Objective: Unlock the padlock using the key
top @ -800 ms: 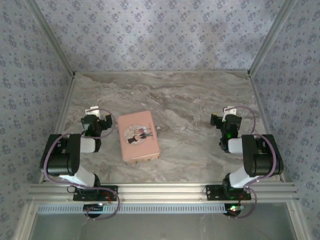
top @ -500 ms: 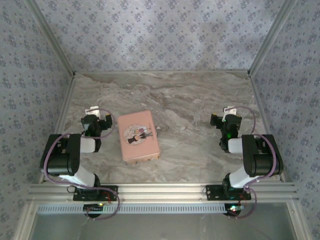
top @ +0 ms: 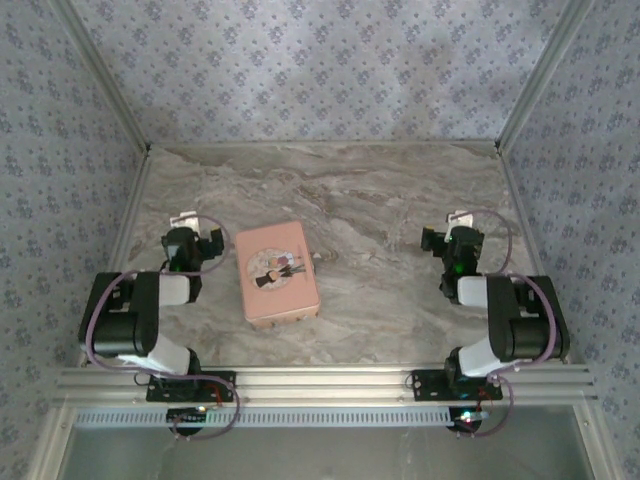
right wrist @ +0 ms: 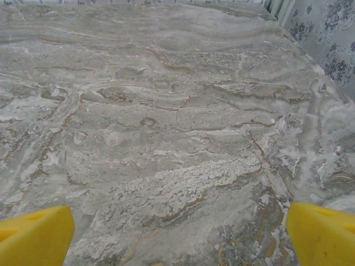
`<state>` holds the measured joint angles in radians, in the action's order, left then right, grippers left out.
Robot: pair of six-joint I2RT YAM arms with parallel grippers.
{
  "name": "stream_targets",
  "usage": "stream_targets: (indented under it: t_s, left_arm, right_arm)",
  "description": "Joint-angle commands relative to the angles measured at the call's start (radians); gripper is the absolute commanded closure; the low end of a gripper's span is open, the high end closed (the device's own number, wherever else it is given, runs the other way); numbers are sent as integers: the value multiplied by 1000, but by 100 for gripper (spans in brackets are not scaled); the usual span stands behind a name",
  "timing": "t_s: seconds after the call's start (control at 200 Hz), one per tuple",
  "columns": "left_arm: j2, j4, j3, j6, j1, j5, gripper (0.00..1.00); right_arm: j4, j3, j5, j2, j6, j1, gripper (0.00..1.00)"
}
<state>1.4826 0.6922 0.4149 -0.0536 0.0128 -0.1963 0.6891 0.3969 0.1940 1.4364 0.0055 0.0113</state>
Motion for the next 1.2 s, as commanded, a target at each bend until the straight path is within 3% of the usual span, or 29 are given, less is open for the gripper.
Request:
stream_targets:
  t_s: [0.0,0.135,0.2,0.22,0.26,0.325,0.56,0.755,0.934,1.194]
  left_arm:
    - [-133,-230,116,-36,-3,-74,2]
    - [-226,-506,237,-246,-12,-47,2]
    - [-241,-616,280,-344,-32,84,2]
    - [-245,-635,287,-359,-34,128,2]
    - [-257,-682,299,-401,-32,189,2]
    - [-284,-703,286,-440,-26,305,6]
    - [-424,-921,232,-489,105,388,11]
    - [-526,-862,98,-609,190,455,11]
    - [-475,-765,93,-641,259,449,13]
    - [-259,-672,220,-632,293,463,18]
  right_arm:
    - [-214,94,6,-138,7,11,0]
    - [-367,138,-99,-293,210,0,0]
    - [-555,195,-136,-340,453,-24,0]
    - [-585,206,-199,-341,490,-39,0]
    - [-586,225,-350,-328,499,-71,0]
    - [-618,255,-498,-307,515,-68,10]
    - [-811,338,-597,-265,479,163,19]
    - [-792,381,-621,-144,517,368,20]
    - [-755,470,-634,8,536,504,24]
    - [-762,559,-631,122,559,543,26]
